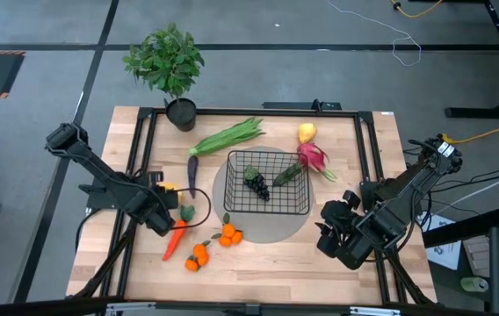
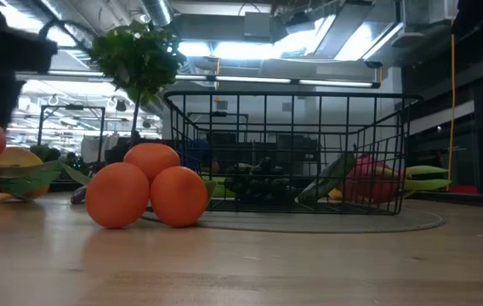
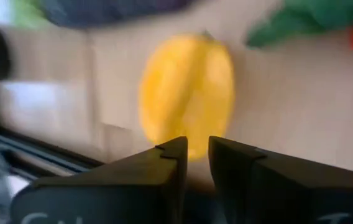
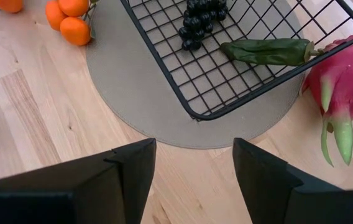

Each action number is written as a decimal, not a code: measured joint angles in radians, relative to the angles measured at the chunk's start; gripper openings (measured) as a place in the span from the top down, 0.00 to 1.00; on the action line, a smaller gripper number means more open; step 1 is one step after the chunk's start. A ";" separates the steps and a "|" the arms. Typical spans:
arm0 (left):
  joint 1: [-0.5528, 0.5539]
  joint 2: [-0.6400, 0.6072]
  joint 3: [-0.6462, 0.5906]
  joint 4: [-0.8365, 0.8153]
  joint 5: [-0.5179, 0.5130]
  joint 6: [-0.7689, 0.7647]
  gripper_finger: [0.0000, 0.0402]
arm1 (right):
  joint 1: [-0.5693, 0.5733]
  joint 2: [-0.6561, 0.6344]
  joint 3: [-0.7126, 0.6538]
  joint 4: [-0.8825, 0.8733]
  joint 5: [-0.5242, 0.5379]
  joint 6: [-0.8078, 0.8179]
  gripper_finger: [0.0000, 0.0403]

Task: Build produce basket
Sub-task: Put the yellow star fruit into the black wire basket

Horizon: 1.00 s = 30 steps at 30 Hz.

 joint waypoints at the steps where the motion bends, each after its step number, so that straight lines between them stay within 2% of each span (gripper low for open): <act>1: 0.005 0.000 -0.008 0.000 0.014 0.010 0.88 | 0.000 0.000 0.000 0.000 0.000 0.000 0.49; 6: 0.031 0.000 -0.013 0.006 -0.068 0.018 0.92 | 0.000 0.000 0.000 0.000 0.000 0.000 0.49; 11: 0.043 -0.002 0.008 0.024 -0.078 0.017 0.91 | 0.000 0.000 0.000 0.000 0.000 0.000 0.49; 21: 0.080 -0.002 0.010 0.032 -0.075 0.032 0.79 | 0.000 0.000 0.000 0.000 -0.001 0.000 0.49; 30: 0.124 -0.002 0.010 0.062 -0.073 0.177 0.69 | 0.000 0.025 0.000 0.000 -0.006 0.000 0.49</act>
